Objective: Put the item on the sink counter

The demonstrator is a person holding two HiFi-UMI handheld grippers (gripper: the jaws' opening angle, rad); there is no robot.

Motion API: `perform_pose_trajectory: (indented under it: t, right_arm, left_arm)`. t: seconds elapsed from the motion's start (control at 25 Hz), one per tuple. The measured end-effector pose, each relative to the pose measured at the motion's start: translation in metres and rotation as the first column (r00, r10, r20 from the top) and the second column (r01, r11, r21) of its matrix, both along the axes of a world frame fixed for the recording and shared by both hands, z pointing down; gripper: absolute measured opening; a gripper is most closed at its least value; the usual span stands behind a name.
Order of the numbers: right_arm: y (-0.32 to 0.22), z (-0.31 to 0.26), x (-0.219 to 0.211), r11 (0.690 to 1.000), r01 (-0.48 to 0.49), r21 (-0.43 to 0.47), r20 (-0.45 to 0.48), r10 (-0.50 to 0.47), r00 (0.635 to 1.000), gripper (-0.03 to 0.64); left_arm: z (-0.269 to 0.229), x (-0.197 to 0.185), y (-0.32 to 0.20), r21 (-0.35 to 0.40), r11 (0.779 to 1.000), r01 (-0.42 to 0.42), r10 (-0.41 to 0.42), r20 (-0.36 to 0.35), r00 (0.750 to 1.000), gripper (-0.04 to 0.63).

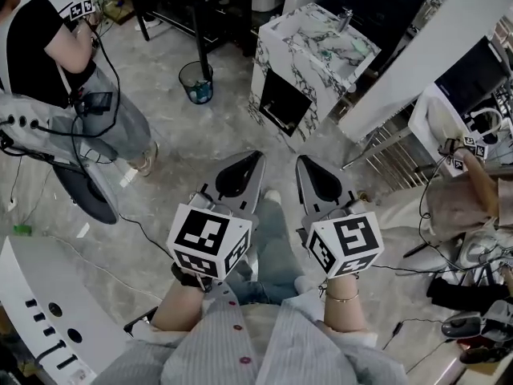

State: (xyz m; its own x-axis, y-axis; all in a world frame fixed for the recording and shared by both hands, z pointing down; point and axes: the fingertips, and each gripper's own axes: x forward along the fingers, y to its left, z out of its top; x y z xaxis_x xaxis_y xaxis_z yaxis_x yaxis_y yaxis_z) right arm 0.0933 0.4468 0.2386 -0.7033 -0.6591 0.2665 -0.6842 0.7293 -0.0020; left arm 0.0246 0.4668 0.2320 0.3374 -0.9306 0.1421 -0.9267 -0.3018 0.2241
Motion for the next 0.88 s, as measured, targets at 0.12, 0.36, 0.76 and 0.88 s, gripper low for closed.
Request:
perform_pose_trajectory:
  t: [0.12,0.36,0.76,0.88]
  right_arm:
    - [-0.04,0.002,-0.004,1.0,0.007,-0.007,0.001,-0.007,1.0,0.008]
    - [-0.131,-0.004,-0.002,1.0,0.021,-0.022,0.003,-0.021,1.0,0.008]
    - [-0.277,-0.013,0.027,1.0,0.008,-0.01,-0.002,-0.008,1.0,0.008]
    - [-0.307,-0.012,0.041,1.0,-0.008,-0.002,-0.006,0.008,1.0,0.008]
  left_arm:
    - [0.005,-0.003,-0.038,-0.012,1.0,0.011,-0.011,-0.003,1.0,0.015]
    - [0.0,-0.001,-0.132,-0.029,0.999,0.027,-0.027,-0.005,1.0,0.015]
    - [-0.008,0.032,-0.287,-0.026,1.0,-0.006,0.006,0.0,1.0,0.015]
    - [-0.007,0.041,-0.319,-0.024,1.0,-0.011,0.011,0.003,1.0,0.015]
